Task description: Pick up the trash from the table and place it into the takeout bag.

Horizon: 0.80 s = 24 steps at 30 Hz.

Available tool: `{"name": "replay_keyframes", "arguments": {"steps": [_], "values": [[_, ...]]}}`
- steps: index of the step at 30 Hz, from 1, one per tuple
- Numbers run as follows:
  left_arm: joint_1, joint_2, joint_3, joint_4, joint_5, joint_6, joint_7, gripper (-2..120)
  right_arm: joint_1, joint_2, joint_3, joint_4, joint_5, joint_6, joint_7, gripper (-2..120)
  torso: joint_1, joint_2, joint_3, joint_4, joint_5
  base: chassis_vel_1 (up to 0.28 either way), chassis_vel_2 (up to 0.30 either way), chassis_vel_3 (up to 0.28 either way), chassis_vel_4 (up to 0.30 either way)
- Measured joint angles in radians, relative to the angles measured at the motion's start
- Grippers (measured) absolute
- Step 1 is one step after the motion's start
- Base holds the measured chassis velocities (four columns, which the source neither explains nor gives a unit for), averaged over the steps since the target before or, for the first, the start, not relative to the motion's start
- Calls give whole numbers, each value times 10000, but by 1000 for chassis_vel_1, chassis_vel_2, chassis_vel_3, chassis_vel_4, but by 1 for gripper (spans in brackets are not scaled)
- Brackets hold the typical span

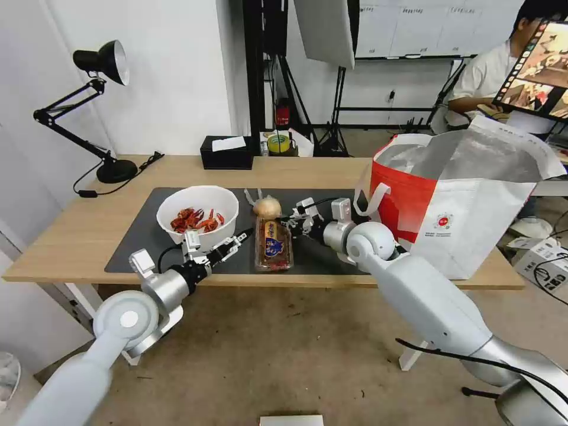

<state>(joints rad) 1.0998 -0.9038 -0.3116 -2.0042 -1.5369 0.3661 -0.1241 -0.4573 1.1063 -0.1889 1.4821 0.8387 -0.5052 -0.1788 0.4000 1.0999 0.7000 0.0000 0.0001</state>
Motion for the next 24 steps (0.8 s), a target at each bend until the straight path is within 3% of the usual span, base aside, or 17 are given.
{"name": "replay_keyframes", "arguments": {"steps": [11, 24], "values": [[-655, -83, 784, 546, 59, 110, -99, 100, -26, 18, 65, 1, -6, 19, -23, 0, 0, 0, 0, 0, 0, 0, 0, 0, 0], [-1539, -176, 1595, 1168, 186, 542, -962, 100, -145, 0, 180, 32, -16, 30, -38, 0, 0, 0, 0, 0, 0, 0, 0, 0, 0]]}}
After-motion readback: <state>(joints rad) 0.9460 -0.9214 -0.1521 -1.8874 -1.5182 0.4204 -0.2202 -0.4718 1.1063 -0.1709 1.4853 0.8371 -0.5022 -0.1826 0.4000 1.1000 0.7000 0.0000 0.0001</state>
